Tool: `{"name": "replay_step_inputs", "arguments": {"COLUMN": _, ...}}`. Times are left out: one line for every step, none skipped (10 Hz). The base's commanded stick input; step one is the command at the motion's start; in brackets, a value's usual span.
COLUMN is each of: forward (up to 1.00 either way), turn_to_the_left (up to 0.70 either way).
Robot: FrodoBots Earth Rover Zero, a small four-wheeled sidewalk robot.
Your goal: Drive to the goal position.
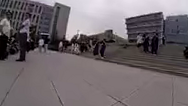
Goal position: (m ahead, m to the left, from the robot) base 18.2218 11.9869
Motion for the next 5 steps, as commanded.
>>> {"name": "replay_step_inputs", "arguments": {"forward": 0.70, "turn_to_the_left": 0.14}}
{"name": "replay_step_inputs", "arguments": {"forward": 0.70, "turn_to_the_left": 0.14}}
{"name": "replay_step_inputs", "arguments": {"forward": 0.70, "turn_to_the_left": 0.14}}
{"name": "replay_step_inputs", "arguments": {"forward": 0.70, "turn_to_the_left": 0.14}}
{"name": "replay_step_inputs", "arguments": {"forward": 0.70, "turn_to_the_left": 0.14}}
